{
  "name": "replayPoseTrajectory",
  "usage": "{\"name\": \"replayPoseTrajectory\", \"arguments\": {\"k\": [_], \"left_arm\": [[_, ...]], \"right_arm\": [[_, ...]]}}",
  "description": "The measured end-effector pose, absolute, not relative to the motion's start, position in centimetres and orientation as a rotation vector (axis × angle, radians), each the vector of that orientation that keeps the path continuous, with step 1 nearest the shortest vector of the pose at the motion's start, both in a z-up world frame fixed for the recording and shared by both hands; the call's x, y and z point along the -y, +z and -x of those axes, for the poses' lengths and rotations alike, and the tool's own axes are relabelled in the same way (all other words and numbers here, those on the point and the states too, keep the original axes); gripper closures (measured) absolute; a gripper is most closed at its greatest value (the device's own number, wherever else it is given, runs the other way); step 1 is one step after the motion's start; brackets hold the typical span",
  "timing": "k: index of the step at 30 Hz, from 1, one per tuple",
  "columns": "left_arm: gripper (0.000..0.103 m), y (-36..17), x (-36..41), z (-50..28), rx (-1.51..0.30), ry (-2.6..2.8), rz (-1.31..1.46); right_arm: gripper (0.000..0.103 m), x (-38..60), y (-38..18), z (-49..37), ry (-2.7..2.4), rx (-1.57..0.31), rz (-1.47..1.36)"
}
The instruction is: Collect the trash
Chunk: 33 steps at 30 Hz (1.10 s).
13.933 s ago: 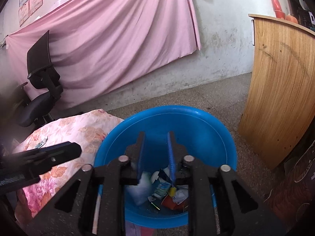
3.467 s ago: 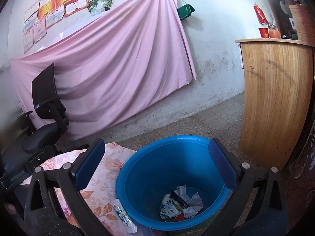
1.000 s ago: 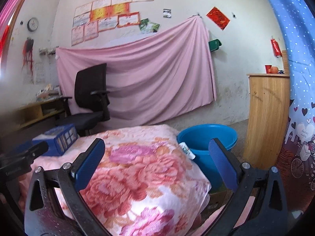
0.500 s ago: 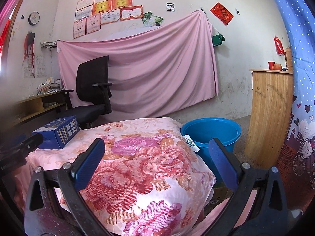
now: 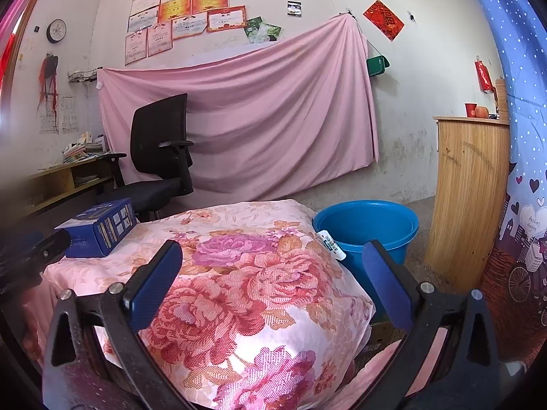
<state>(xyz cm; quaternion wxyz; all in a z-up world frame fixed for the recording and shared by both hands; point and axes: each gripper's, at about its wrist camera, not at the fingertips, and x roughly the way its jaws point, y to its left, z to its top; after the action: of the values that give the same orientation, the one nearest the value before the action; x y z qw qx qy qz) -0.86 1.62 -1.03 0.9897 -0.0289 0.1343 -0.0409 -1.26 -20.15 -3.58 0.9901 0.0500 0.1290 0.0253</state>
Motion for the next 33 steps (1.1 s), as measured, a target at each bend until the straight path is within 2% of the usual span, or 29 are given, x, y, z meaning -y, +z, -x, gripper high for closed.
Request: {"name": "replayPoseTrajectory", "arguments": {"k": [33], "left_arm": [[0.002,-0.97,-1.41,1.25,-0.263,-0.086,0.045]], "right_arm": [[0.000,20.50,-3.48,1.34,0.051,-0.251,-0.100]]}}
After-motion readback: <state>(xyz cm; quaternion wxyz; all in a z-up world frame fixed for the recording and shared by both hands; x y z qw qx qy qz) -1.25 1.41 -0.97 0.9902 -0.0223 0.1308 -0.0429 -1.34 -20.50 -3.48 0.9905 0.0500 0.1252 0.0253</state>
